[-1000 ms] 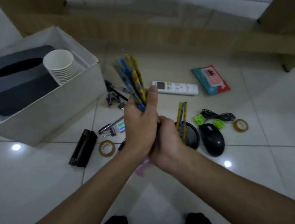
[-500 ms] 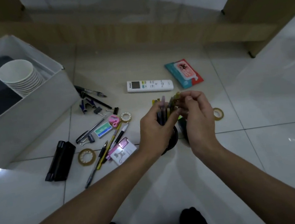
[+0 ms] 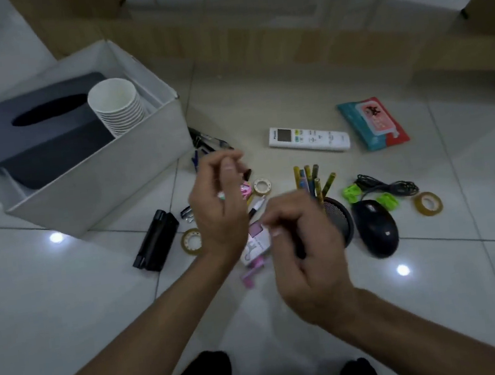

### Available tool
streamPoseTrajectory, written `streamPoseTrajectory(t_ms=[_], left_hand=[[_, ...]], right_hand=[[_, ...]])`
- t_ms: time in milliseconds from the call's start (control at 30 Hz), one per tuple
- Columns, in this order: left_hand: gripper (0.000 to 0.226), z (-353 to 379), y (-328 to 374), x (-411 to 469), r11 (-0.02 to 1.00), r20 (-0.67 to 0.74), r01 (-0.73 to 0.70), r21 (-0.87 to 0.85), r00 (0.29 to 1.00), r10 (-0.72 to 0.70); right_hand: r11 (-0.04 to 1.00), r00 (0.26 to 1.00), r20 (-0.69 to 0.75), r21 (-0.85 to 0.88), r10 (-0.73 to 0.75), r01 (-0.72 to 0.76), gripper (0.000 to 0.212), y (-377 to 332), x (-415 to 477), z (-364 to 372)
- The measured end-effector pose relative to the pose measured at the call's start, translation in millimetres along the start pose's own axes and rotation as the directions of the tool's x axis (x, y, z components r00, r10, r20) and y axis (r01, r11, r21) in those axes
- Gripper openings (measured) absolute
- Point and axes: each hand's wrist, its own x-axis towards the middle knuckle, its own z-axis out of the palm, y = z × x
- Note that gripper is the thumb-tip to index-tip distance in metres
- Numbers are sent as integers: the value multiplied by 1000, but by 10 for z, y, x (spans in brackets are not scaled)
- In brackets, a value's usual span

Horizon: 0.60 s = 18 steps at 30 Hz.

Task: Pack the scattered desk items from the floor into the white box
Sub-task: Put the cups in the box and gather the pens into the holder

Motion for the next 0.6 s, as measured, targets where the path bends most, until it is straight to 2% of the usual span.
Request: streamPoseTrajectory(t_ms=[67, 133, 200, 267, 367, 433, 467, 533, 600], left_hand=[[13, -233, -275, -45, 975, 1, 126, 184, 992, -129], [8, -497, -577, -187, 880, 122, 166, 445, 962, -244], [14, -690, -790, -351, 754, 252, 41, 656, 930, -269], [19, -757, -888, -429, 655, 364, -127, 745, 900, -240], [13, -720, -823, -319, 509, 403, -243, 826, 886, -229], [14, -697, -767, -226, 408, 392, -254, 877, 868, -303], [16, -711, -769, -193, 416, 372, -211, 885, 858, -356], [17, -748, -729, -132, 520, 292, 18, 854, 811, -507], [14, -780, -644, -45, 582, 219, 217, 784, 780, -587]], right_hand=[[981, 974, 132, 40, 185, -192, 15, 65, -217, 155], [917, 893, 230, 13, 386, -400, 17, 165, -402, 282], [825, 799, 255, 7, 544, -565, 20, 267, -526, 364], [722, 707, 230, 24, 669, -691, 24, 350, -575, 408], [616, 607, 192, 15, 771, -788, 28, 459, -573, 483], [582, 574, 187, 14, 797, -813, 28, 501, -548, 525], [568, 562, 181, 27, 807, -823, 29, 511, -532, 538], [525, 529, 172, 70, 831, -848, 29, 530, -504, 552], [483, 498, 161, 122, 852, -867, 24, 524, -485, 585]])
